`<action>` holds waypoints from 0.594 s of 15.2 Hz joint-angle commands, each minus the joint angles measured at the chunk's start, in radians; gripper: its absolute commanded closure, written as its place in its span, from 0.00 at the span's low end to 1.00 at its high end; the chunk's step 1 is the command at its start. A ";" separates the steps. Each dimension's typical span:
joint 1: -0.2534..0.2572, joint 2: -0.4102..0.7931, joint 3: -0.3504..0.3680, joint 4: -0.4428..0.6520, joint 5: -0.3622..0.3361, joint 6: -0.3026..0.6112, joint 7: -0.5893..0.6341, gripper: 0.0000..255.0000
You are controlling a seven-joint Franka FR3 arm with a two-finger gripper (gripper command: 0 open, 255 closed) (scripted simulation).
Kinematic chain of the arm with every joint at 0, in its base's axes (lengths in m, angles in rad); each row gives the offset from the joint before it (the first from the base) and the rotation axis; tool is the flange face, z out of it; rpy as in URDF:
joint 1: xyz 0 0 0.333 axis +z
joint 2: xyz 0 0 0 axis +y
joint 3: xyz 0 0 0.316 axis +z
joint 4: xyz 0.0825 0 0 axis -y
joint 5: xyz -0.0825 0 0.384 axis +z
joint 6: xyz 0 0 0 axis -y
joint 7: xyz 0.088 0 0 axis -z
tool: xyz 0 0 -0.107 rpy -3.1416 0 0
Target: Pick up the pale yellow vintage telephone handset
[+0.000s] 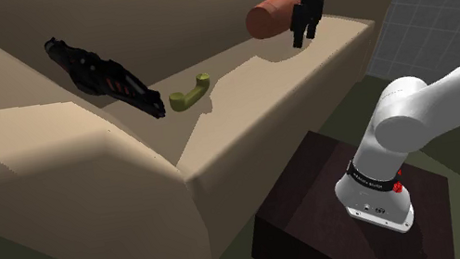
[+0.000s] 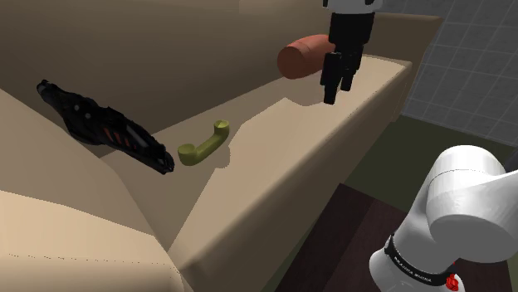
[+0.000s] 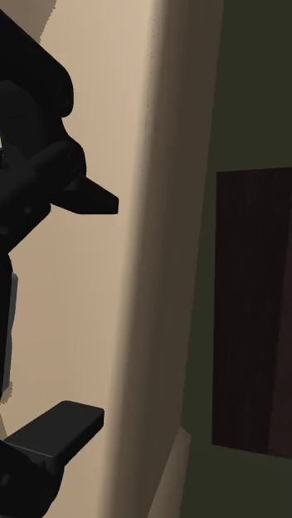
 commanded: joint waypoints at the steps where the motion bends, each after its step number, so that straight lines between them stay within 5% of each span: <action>1: 0.000 0.000 0.000 0.000 0.000 0.000 0.000 0.00; 9: -0.054 0.134 0.194 -0.033 0.150 0.191 0.433 0.00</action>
